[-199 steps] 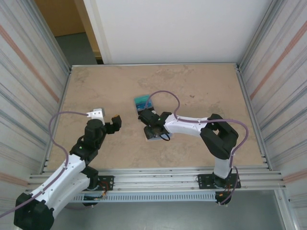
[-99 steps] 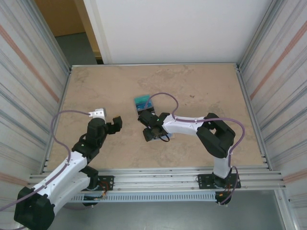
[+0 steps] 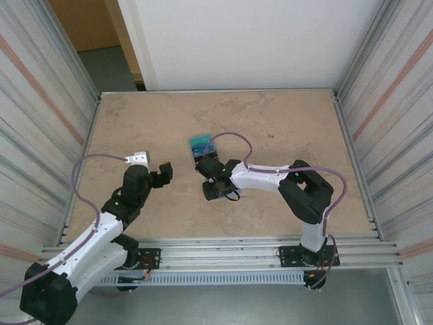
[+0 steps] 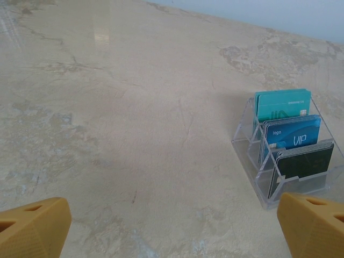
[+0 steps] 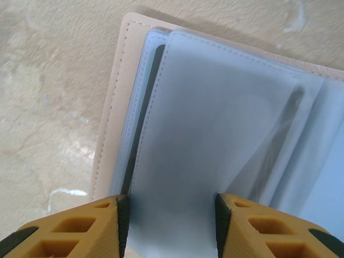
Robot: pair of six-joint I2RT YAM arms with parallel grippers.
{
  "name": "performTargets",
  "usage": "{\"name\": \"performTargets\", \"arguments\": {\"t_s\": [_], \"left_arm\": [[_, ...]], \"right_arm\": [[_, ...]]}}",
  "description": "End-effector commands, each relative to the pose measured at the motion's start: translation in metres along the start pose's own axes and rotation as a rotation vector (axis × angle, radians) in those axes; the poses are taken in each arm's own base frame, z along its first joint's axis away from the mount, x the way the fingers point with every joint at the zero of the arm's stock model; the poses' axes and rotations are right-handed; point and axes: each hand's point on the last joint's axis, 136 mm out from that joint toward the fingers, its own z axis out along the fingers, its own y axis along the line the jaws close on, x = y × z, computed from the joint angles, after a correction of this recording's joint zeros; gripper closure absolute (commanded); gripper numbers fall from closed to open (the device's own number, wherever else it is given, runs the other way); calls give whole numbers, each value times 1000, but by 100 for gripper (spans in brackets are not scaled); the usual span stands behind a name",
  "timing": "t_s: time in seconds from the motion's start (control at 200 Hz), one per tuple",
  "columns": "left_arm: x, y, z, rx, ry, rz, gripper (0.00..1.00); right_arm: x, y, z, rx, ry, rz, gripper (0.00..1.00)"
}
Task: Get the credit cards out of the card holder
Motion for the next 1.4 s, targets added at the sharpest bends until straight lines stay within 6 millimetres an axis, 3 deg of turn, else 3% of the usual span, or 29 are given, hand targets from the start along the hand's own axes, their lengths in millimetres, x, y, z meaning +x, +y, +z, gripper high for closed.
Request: {"name": "performTargets", "arguments": {"t_s": [0.0,0.276,0.436,1.097,1.398], "left_arm": [[-14,-1,-3,-3,-25,-25,1],[-15,-1,-4,-5,-27,-25,1],[-16,-1,-4,-6,-28,-27,1],[-20,-5,-6,10,-26,-24,1],[-25,-7,-7,13,-33,-18,1]], "right_arm": [[36,7,2,-79,132,-29,55],[52,6,-9,-112,178,-71,56],[45,2,-9,-96,157,-54,56],[21,-7,-26,-12,37,-25,82],[11,-21,-38,75,-22,-13,77]]}}
